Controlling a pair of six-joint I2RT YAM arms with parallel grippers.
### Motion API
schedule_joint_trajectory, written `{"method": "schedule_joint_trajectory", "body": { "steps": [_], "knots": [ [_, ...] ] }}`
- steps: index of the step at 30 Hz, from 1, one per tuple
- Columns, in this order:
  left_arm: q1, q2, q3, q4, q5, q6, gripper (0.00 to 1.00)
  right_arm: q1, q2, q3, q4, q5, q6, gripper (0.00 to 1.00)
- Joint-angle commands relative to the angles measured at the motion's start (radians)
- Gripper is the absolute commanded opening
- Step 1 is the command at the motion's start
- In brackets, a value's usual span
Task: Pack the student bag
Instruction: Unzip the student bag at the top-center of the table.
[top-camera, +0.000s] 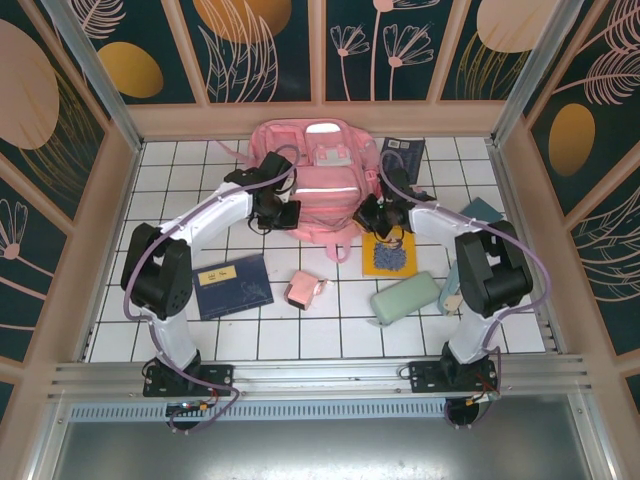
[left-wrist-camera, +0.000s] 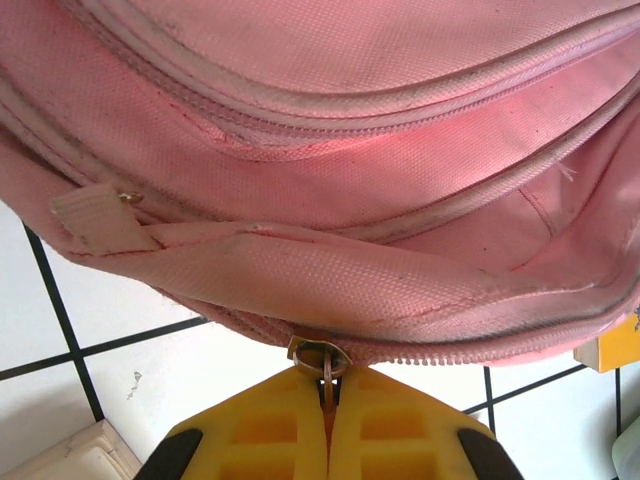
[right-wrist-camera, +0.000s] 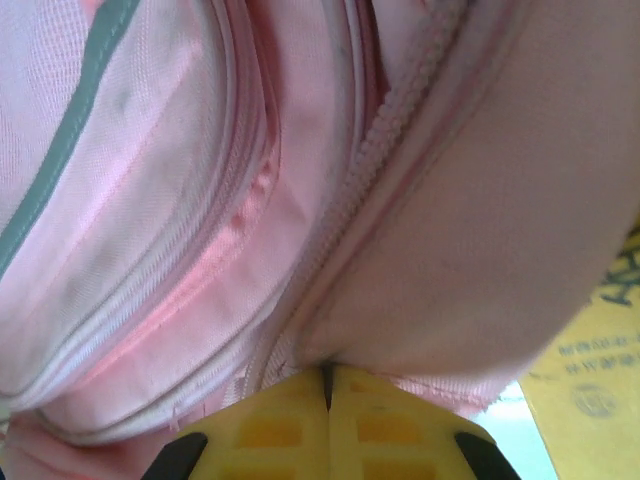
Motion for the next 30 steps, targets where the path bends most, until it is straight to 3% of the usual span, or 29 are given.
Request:
{"method": "schedule_joint_trajectory", "body": {
  "steps": [1,9,17,18,20,21,26,30],
  "knots": [
    [-0.007,-0.061,-0.018,0.033,0.054,-0.026,0.0,-0.013,0.013,0.114,-0.076,0.089,-0.074,0.0],
    [-0.066,-0.093,-0.074,0.176,0.167,-0.114,0.0,-0.148,0.033,0.273,-0.153,0.17,-0.194,0.0],
    [-0.187,0.043,0.014,0.301,0.213,-0.2,0.0,-0.242,0.048,0.33,-0.235,0.218,-0.29,0.0],
    [-0.193,0.053,0.019,0.303,0.213,-0.203,0.0,-0.242,0.031,0.314,-0.235,0.201,-0.285,0.06],
    [-0.201,0.065,0.016,0.304,0.21,-0.195,0.0,-0.23,-0.022,0.257,-0.226,0.156,-0.265,0.29],
    [-0.202,0.068,0.013,0.301,0.206,-0.192,0.0,-0.224,-0.047,0.234,-0.228,0.146,-0.254,0.35],
    [-0.201,0.077,-0.003,0.273,0.181,-0.159,0.0,-0.149,-0.204,0.068,-0.24,0.157,-0.154,0.53],
    [-0.203,0.08,-0.019,0.275,0.185,-0.159,0.0,-0.105,-0.281,-0.079,-0.194,0.096,-0.027,0.64]
  ]
}}
